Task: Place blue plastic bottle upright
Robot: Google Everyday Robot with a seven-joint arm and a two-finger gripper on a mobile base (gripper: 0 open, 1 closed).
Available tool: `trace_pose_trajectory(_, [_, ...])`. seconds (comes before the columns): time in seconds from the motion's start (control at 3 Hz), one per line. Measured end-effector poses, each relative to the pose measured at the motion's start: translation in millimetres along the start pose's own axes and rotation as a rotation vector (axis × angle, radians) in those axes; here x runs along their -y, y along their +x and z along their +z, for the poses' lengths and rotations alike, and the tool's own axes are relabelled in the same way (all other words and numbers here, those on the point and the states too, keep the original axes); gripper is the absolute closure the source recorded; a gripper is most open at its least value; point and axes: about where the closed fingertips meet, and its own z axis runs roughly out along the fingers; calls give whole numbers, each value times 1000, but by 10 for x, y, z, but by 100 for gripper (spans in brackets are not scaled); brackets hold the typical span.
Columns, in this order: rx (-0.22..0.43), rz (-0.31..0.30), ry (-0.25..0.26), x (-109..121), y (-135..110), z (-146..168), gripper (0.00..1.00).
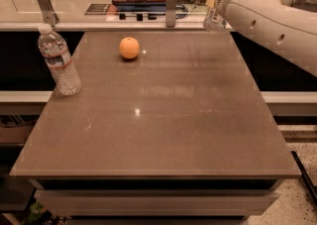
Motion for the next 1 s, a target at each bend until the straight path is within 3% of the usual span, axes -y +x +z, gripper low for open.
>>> trace_pose_trajectory(0.33, [55, -70, -9, -25, -23, 50, 100])
trace_pose_trajectory(0.67, [55, -70, -9, -25, -23, 50, 100])
trace_pose_trajectory(1.0, [59, -44, -49, -25, -10, 71, 100])
